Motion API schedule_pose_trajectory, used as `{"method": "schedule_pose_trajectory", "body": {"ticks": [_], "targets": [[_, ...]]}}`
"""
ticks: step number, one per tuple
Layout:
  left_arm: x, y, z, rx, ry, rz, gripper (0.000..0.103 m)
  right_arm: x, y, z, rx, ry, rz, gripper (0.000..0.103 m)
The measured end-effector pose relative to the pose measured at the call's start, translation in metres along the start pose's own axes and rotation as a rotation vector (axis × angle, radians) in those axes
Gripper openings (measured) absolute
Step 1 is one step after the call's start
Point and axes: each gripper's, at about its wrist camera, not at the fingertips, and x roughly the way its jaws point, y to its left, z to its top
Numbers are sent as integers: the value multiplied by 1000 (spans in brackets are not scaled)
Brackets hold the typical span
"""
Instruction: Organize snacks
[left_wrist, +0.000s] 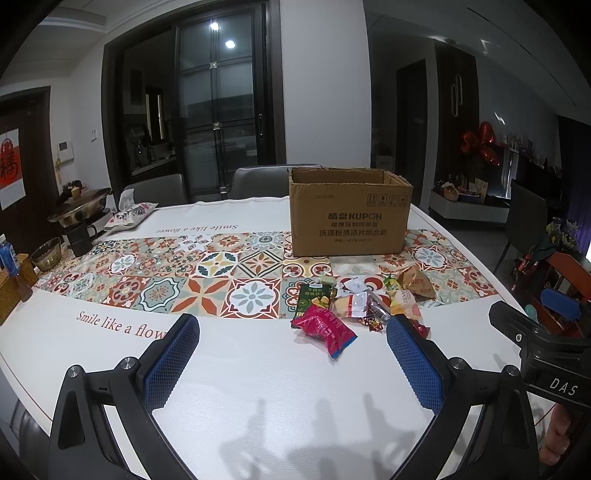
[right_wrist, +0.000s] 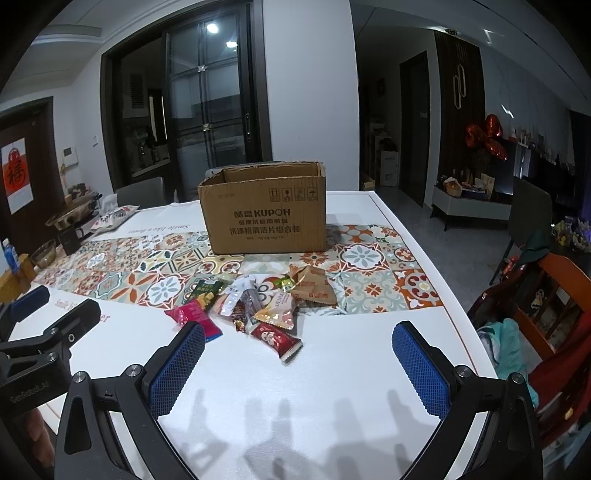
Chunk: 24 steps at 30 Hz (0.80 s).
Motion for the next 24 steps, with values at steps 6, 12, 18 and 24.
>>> {"method": "schedule_pose_trajectory", "body": {"ticks": [6,12,18,24], "targets": [[-1,0,0,0,0,0,103,-1,0,1,-1,-2,0,103],[0,-1,0,1,-1,0,103,-5,-2,5,-2,-11,2,102],[0,-1,0,0,-2,0,103,-6,-2,6,-2,-15,3,103],[-1,-1,1,1,-2,0,103,-6,-2,5,-2,-14,1,103]]}}
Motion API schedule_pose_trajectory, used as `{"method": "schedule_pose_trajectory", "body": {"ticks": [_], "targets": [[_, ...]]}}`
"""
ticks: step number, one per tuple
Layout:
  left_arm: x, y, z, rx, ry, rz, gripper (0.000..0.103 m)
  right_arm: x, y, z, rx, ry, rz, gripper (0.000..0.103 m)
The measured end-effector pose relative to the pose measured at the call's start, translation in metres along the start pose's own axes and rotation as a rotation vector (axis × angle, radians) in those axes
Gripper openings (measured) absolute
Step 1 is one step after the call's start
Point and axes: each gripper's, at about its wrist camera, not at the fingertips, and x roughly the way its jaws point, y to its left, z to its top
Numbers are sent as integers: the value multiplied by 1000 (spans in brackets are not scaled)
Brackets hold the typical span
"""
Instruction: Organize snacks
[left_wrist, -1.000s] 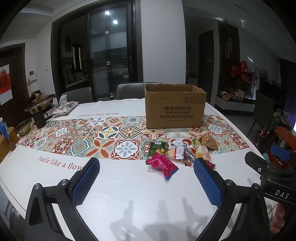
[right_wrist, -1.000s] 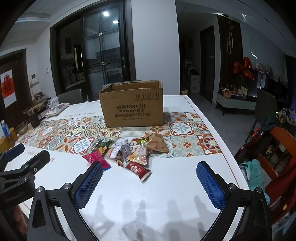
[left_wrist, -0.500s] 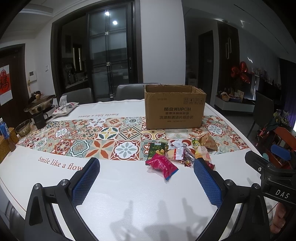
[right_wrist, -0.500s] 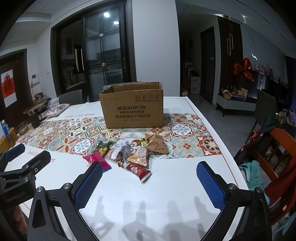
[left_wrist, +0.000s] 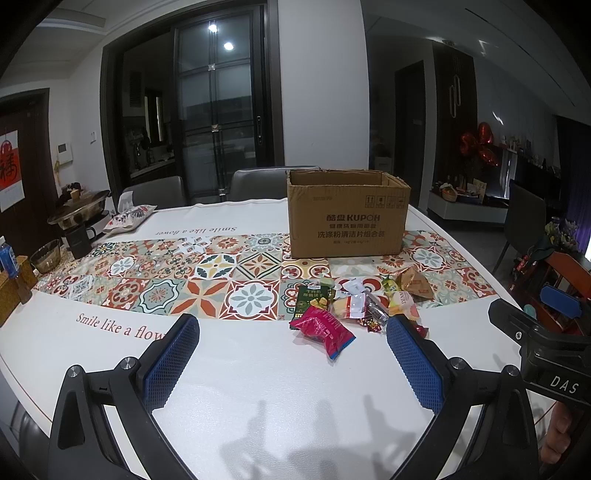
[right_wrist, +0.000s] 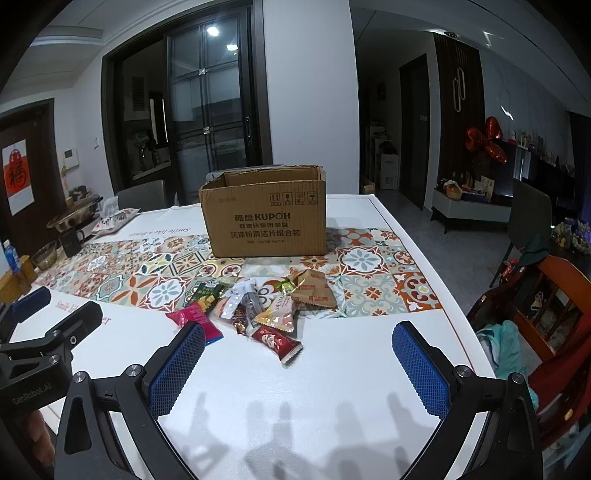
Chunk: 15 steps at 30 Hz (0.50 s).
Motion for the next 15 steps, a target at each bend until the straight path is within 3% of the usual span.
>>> {"method": "schedule_pose_trajectory", "body": {"ticks": [15], "targets": [[0,0,-1,0,-1,0,103,0,0,1,-1,0,1,103]]}}
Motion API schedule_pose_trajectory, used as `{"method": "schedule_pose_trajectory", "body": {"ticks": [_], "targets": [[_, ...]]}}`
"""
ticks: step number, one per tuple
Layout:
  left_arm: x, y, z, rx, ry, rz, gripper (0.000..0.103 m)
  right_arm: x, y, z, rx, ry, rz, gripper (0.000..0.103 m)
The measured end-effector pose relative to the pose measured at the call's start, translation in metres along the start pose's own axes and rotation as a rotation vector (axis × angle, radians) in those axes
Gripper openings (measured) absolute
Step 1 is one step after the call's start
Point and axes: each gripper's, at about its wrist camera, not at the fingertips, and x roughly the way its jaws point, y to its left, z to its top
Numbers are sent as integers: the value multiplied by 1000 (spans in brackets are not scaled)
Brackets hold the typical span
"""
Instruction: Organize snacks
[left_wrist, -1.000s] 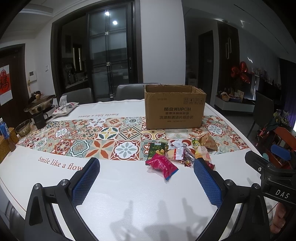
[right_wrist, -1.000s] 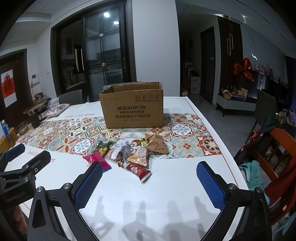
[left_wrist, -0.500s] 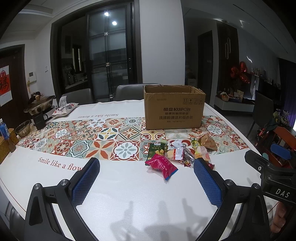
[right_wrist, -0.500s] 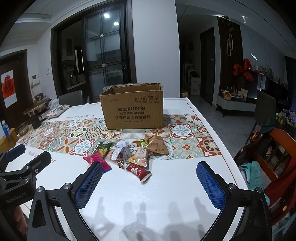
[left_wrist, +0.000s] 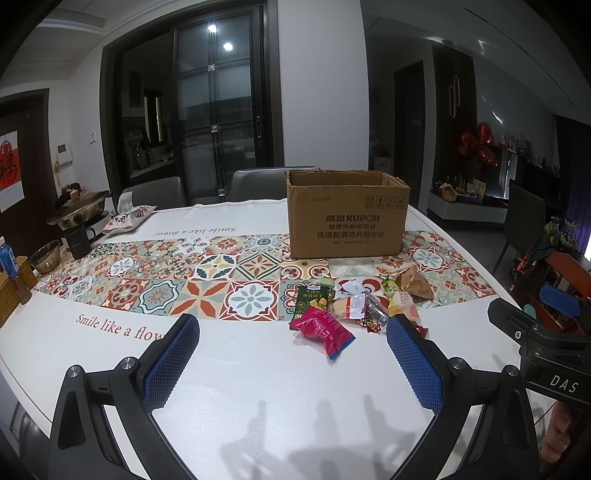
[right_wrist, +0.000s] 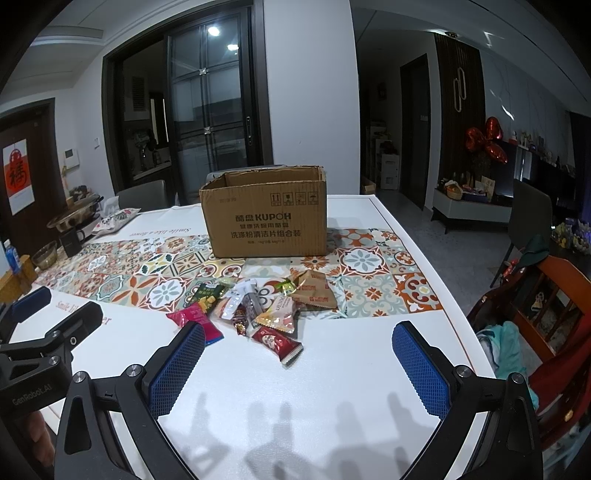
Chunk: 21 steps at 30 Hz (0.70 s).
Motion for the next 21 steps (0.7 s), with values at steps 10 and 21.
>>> {"method": "schedule_pose_trajectory", "body": {"ticks": [10,21], "targets": [[-1,-1,0,0,0,-1,103,0,0,0,0,3,1,103],[12,-2,1,-6,30,-5,103,13,3,-6,-12,34,27,103]]}}
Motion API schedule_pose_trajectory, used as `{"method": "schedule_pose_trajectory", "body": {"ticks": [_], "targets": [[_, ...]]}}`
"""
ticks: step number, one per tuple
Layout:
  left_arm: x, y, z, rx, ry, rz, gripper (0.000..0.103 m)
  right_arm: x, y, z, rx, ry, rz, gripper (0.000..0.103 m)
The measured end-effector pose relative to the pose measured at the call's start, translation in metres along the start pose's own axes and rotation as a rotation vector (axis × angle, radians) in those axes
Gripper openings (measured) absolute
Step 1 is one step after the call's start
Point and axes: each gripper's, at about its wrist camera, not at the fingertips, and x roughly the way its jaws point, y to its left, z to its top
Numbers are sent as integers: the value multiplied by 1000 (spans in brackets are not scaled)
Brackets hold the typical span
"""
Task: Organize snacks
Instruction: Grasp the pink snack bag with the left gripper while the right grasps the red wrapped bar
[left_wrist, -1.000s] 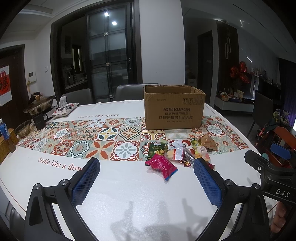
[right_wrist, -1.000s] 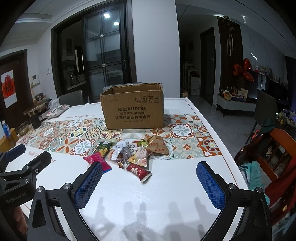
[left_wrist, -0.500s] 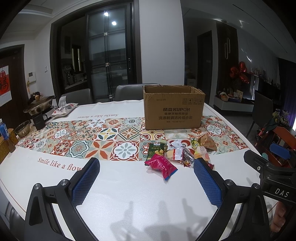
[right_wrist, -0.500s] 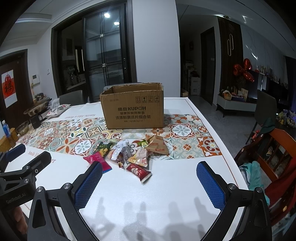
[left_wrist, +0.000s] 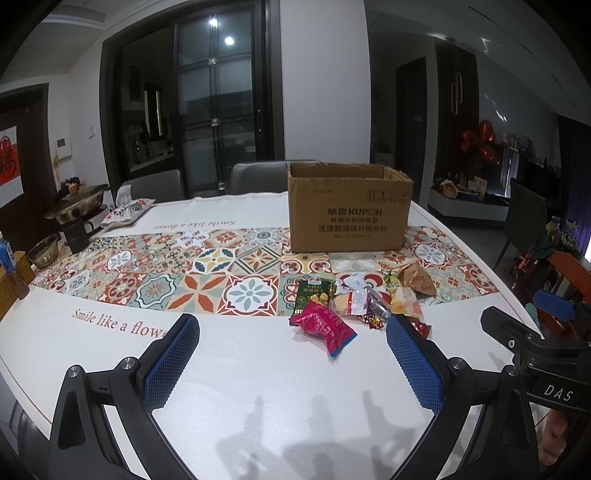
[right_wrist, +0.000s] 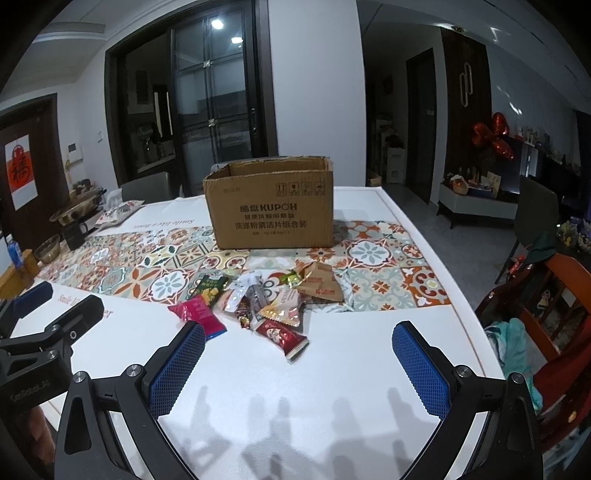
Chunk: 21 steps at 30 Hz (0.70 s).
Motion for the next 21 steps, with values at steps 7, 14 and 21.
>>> {"method": "schedule_pose_trajectory", "body": {"ticks": [7,14,21], "targets": [[24,-3,0,11,49,-19,94,25,1,-2,-12,54,36,102],[59,-4,-4,3,129,-42,84,60,10,-6,-91,119,56,93],[94,-7,-11,-13,231,-89,74,98,11,-11,-147,205,75,79]]}}
